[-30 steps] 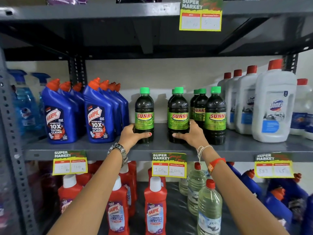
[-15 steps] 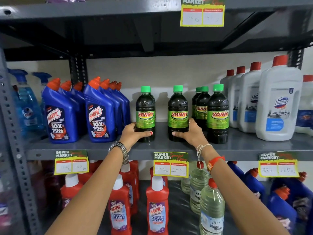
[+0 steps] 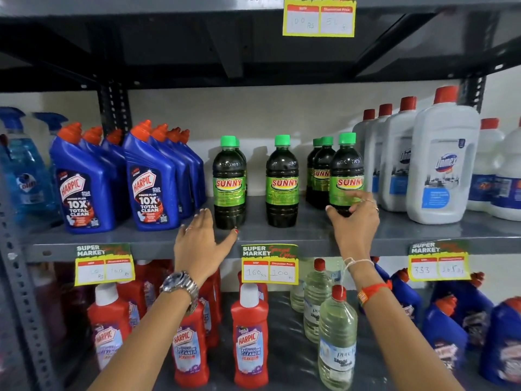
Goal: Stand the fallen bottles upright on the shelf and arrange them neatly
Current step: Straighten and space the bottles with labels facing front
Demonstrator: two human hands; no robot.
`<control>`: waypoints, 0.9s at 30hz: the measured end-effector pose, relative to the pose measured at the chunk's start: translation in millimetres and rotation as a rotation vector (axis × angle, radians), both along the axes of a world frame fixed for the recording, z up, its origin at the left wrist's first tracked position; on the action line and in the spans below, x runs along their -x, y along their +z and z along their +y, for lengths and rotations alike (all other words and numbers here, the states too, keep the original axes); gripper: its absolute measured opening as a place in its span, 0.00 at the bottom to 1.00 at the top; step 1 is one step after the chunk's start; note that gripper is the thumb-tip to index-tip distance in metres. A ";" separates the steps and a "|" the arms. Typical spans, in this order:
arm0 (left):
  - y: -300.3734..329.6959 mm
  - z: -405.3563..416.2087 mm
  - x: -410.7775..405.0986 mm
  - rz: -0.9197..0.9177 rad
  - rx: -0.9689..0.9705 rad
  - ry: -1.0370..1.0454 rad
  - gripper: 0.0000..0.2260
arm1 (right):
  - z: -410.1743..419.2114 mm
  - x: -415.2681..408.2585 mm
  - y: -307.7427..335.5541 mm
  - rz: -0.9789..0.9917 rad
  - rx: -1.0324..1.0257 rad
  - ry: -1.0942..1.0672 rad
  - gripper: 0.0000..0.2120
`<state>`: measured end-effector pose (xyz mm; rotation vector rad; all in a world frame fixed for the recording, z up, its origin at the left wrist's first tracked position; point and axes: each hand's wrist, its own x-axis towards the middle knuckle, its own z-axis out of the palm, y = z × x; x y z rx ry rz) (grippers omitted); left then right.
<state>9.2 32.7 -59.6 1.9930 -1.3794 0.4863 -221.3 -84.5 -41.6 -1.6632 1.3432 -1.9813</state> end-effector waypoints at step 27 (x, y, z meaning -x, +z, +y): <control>-9.7 2.7 9.6 -0.194 -0.041 0.098 0.27 | -34.4 30.7 14.7 0.213 -0.326 0.325 0.36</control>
